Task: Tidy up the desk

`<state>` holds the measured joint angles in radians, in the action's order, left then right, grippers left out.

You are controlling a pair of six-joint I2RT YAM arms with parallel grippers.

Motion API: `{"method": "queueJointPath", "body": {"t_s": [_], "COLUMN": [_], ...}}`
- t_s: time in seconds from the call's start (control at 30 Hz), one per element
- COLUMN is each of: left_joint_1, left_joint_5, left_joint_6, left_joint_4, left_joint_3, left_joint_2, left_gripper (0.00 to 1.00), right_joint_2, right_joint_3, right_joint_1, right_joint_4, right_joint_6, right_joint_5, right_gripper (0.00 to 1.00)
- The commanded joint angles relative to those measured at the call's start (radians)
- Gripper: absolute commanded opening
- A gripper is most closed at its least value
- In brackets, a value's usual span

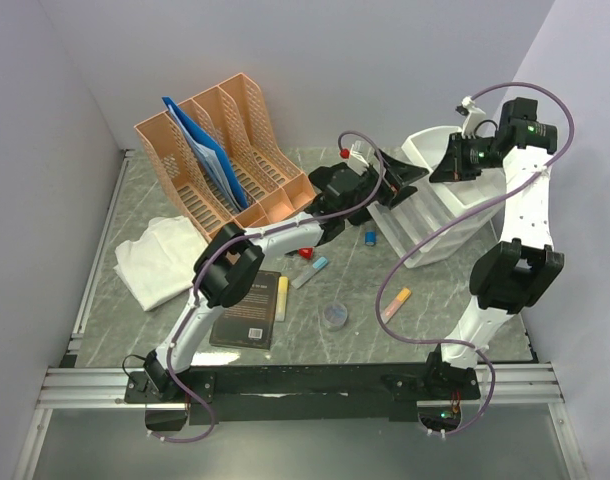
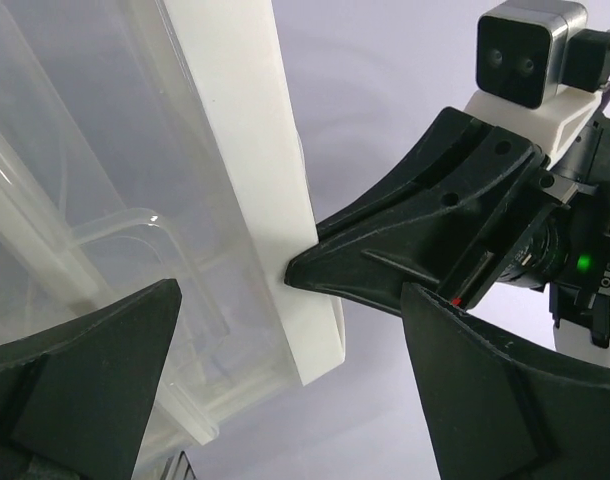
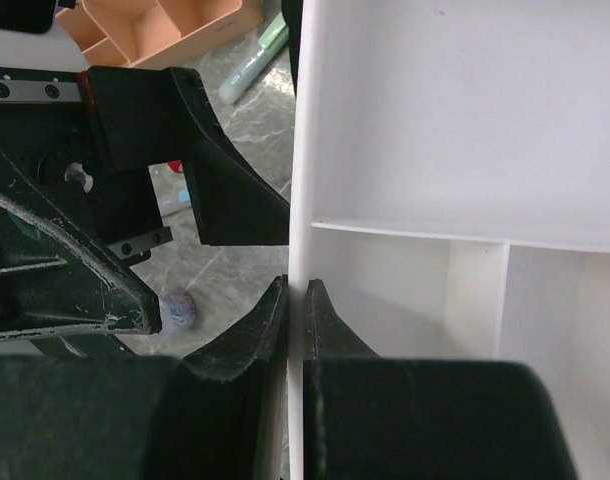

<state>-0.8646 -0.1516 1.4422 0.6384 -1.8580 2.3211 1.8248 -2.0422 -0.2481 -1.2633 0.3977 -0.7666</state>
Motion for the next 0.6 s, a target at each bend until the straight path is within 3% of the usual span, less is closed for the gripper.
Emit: {"method": "queueJointPath", "body": {"t_s": [0.0,0.27,0.4,0.53,0.57], "left_joint_1": [-0.01,-0.03,-0.031,-0.033,-0.03], "left_joint_5": [0.087,0.124,0.113,0.106,0.106], "left_joint_6": [-0.029,-0.051,0.0,0.014,0.02], "left_joint_4": [-0.037,-0.224,-0.244,-0.276,-0.264], "left_joint_3": [-0.059,-0.161,-0.207,-0.282,-0.276], "left_joint_2": [0.009,0.029,0.063,0.087,0.084], "left_gripper": [0.99,0.99,0.99,0.95,0.88], "right_joint_2": [-0.097,-0.102,-0.108,-0.11,-0.111], "right_joint_3": [-0.042,-0.044,-0.024,-0.004,0.0], "right_joint_1": [0.003,0.001,0.003,0.003,0.003], "right_joint_4": [0.008,0.012,0.012,0.01,0.012], "right_joint_6": [-0.016,-0.022,-0.022,-0.016,-0.013], "right_joint_5": [-0.138,-0.145,-0.158,-0.148,-0.14], "right_gripper": [0.0,0.0,0.0,0.0,0.0]}}
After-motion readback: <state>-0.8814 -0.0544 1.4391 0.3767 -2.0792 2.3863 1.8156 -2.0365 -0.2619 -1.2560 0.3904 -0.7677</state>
